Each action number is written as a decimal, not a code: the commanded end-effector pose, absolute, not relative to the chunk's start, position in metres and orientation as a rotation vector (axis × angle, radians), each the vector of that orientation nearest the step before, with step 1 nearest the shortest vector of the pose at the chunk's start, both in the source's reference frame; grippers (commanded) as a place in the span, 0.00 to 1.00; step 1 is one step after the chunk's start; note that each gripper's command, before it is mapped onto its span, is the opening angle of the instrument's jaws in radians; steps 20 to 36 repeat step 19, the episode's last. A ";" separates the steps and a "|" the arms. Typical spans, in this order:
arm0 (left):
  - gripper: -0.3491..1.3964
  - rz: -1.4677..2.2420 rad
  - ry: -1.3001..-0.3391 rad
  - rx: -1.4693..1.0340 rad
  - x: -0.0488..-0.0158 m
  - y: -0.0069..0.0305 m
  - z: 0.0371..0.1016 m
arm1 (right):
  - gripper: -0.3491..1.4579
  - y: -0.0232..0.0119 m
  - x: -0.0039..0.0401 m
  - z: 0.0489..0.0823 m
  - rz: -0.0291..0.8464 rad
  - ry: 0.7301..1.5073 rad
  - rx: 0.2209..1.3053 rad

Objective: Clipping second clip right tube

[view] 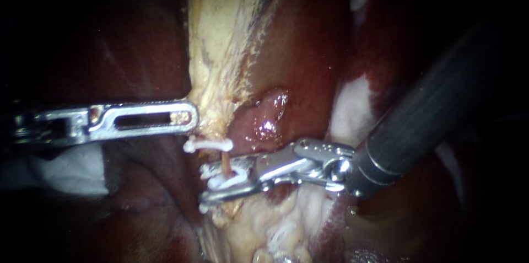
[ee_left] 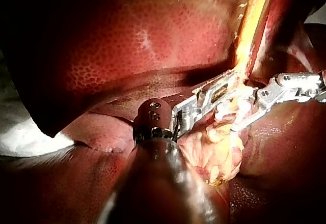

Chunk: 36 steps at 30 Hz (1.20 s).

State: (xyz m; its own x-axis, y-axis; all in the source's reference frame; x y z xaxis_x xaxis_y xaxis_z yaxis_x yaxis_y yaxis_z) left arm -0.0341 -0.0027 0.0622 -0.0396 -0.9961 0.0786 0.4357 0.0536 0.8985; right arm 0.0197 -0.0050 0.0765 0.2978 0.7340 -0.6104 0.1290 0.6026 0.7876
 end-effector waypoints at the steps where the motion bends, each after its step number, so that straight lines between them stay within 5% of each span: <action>1: 0.00 -1.379 -0.942 0.799 -0.0341 -0.0027 0.0622 | 0.00 -0.0048 0.0196 0.0766 0.477 1.230 0.866; 36: 0.00 -1.379 -0.942 0.800 -0.0341 -0.0026 0.0622 | 0.00 -0.0050 0.0195 0.0764 0.477 1.228 0.865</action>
